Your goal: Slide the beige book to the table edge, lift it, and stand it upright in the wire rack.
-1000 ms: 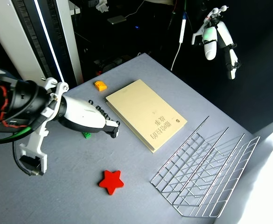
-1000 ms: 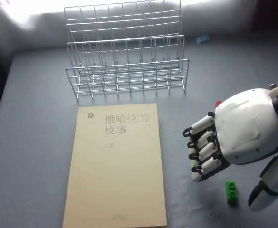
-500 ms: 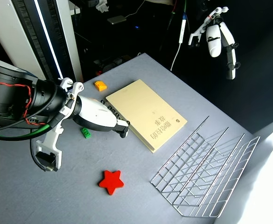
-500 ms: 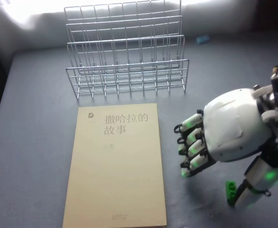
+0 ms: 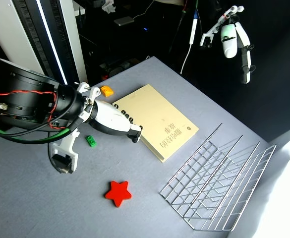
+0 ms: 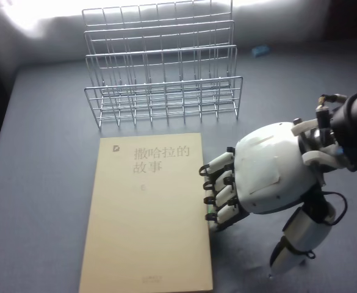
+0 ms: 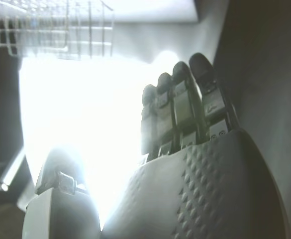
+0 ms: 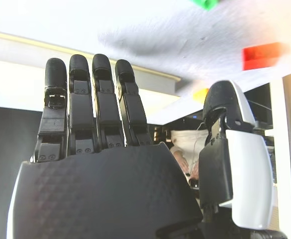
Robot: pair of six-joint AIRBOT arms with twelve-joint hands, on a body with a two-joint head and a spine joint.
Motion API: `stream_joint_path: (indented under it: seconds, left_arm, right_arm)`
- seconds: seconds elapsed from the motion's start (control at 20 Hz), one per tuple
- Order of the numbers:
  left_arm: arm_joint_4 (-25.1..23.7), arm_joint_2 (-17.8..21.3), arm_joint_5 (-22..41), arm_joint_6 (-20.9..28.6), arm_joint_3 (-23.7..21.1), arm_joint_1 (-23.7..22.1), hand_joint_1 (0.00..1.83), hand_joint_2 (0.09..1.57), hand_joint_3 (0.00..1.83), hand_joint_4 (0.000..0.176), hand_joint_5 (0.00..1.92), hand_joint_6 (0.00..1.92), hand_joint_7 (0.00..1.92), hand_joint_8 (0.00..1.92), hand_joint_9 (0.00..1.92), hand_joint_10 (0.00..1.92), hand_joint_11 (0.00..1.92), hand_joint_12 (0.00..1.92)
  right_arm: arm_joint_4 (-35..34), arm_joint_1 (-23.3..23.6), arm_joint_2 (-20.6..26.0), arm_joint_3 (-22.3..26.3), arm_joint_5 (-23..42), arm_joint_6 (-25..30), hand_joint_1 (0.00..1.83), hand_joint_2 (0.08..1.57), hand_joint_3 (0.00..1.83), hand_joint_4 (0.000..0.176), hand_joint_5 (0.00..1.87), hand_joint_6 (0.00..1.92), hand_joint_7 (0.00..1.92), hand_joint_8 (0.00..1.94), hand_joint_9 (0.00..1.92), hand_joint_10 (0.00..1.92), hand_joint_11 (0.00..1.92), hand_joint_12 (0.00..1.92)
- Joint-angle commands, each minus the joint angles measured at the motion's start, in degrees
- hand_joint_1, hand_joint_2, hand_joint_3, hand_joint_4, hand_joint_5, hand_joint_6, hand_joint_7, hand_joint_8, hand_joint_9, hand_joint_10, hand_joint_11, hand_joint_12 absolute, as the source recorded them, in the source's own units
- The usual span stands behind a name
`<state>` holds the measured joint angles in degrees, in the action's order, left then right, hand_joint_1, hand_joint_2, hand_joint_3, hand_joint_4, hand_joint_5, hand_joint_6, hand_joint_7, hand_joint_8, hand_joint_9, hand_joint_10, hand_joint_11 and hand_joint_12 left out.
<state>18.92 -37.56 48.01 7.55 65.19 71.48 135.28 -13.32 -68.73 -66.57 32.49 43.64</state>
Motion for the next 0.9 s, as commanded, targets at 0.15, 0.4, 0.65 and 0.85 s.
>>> stream_joint_path:
  seconds: [0.15, 0.4, 0.65, 0.85]
  left_arm:
    - [-0.4, 0.8, 2.9, 0.1, 0.3, -1.2, 0.13, 1.15, 0.0, 0.0, 0.29, 0.0, 0.31, 0.0, 0.3, 0.0, 0.0, 0.71]
    - [-2.3, 0.8, 2.9, 0.3, 1.1, 0.4, 0.14, 1.14, 0.0, 0.0, 0.29, 0.0, 0.28, 0.0, 0.29, 0.0, 0.0, 0.69]
    - [-2.3, 0.8, 4.4, 0.2, 0.6, 1.4, 0.12, 1.15, 0.0, 0.0, 0.3, 0.0, 0.29, 0.0, 0.29, 0.0, 0.0, 0.75]
    - [-2.3, 0.9, 5.2, -0.7, -0.1, 1.9, 0.14, 1.15, 0.0, 0.0, 0.31, 0.0, 0.32, 0.01, 0.31, 0.0, 0.0, 0.76]
  right_arm:
    - [-1.5, -0.1, -0.5, -0.2, -2.8, 0.4, 0.16, 1.11, 0.0, 0.0, 0.31, 0.0, 0.3, 0.0, 0.27, 0.0, 0.0, 0.75]
    - [-1.5, -0.1, -2.3, -0.8, -3.9, 0.5, 0.23, 1.09, 0.0, 0.0, 0.34, 0.01, 0.34, 0.01, 0.33, 0.01, 0.0, 0.92]
    - [-1.5, -0.3, -3.7, -1.1, -5.2, 1.2, 0.22, 1.1, 0.0, 0.0, 0.32, 0.0, 0.31, 0.0, 0.3, 0.0, 0.0, 0.89]
    - [-1.5, -0.2, -5.6, -2.3, -5.5, 1.0, 0.17, 1.1, 0.0, 0.0, 0.32, 0.0, 0.31, 0.0, 0.3, 0.0, 0.0, 0.85]
